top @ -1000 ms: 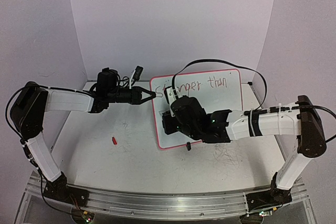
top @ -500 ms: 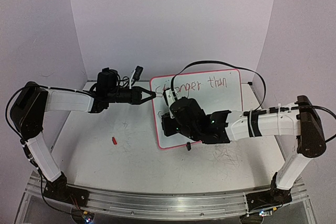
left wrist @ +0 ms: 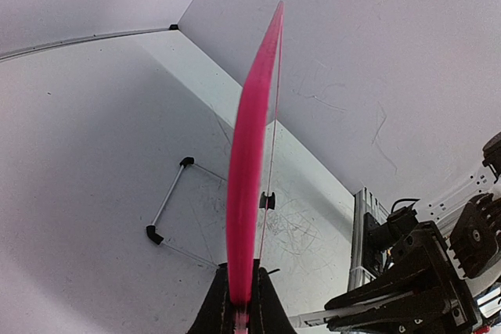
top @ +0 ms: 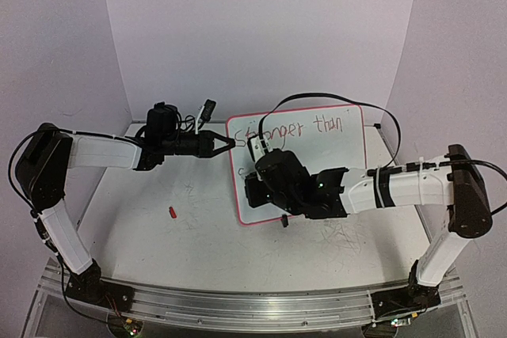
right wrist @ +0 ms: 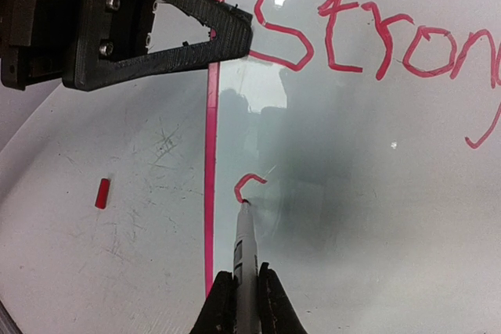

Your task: Write a sentence on the whiteboard

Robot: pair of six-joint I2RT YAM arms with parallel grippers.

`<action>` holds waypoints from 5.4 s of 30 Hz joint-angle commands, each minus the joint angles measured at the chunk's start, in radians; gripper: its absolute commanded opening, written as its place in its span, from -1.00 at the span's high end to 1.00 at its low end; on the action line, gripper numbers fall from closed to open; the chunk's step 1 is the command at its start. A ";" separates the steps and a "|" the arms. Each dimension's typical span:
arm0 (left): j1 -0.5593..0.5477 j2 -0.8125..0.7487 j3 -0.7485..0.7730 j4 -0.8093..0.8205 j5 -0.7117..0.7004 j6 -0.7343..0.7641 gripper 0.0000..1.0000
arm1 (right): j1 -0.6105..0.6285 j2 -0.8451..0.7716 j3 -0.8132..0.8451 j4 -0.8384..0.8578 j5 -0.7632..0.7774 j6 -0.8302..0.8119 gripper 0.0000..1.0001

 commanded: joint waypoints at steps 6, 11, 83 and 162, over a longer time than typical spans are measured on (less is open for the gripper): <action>-0.005 -0.031 -0.009 -0.041 0.002 0.019 1.00 | -0.001 -0.049 0.014 -0.016 0.082 0.012 1.00; -0.005 -0.033 -0.009 -0.041 0.002 0.020 1.00 | 0.000 -0.123 -0.020 0.017 0.044 -0.006 1.00; -0.004 -0.033 -0.008 -0.041 0.005 0.024 1.00 | -0.036 -0.039 0.011 0.117 0.031 -0.054 1.00; -0.005 -0.022 -0.003 -0.041 0.015 0.022 1.00 | -0.054 -0.091 -0.104 0.028 0.008 0.110 1.00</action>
